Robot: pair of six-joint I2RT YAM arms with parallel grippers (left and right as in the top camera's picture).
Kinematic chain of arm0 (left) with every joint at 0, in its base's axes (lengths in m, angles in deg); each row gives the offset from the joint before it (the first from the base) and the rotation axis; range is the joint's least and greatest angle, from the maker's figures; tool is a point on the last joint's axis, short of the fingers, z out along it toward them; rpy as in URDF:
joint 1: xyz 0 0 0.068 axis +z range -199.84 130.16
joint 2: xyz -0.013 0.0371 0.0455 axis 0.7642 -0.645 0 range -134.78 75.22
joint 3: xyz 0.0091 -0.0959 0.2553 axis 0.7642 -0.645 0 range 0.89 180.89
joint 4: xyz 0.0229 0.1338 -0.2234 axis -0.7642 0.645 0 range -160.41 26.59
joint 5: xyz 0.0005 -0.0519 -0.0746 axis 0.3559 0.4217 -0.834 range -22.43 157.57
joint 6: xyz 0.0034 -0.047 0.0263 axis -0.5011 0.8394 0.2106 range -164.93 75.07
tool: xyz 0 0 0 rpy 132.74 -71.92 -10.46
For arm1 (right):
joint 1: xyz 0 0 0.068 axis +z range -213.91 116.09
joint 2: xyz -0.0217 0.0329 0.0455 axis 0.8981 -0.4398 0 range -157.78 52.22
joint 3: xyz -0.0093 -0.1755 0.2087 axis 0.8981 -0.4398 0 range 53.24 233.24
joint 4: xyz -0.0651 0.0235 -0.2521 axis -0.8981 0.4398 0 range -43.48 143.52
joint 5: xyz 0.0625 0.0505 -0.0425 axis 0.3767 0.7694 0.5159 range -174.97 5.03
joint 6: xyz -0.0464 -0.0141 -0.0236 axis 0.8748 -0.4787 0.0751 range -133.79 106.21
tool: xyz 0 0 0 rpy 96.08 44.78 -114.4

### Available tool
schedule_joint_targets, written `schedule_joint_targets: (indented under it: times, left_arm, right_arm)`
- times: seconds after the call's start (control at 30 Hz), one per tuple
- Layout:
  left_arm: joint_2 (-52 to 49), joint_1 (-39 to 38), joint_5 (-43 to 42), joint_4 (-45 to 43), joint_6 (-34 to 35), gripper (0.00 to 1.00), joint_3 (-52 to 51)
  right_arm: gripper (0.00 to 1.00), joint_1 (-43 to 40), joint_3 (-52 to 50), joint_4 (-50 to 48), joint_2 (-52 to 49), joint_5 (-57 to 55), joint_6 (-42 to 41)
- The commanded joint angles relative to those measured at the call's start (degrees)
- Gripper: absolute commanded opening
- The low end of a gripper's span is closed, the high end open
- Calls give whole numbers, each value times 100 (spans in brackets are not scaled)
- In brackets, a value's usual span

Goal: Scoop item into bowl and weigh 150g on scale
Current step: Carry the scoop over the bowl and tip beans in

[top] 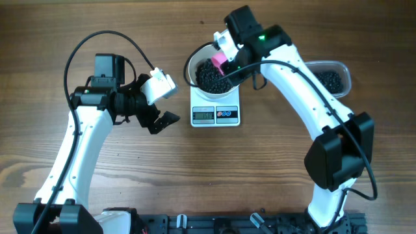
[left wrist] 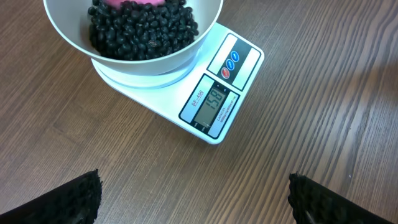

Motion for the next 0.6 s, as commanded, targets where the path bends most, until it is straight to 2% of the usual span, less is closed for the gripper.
schedule_joint_targets:
  times: [0.0, 0.1, 0.33, 0.57]
  left_arm:
    - [90, 28, -129, 2, -94, 100, -24]
    - [90, 28, -127, 2, -94, 100, -24]
    - [90, 28, -129, 2, -94, 100, -24]
    - [90, 28, -127, 2, -94, 100, -24]
  right_arm:
    - [4, 210, -66, 22, -74, 413, 155]
    - [4, 214, -66, 57, -74, 501, 92]
    - [4, -37, -63, 271, -74, 1803, -61]
    - [4, -1051, -17, 328, -57, 4011, -61]
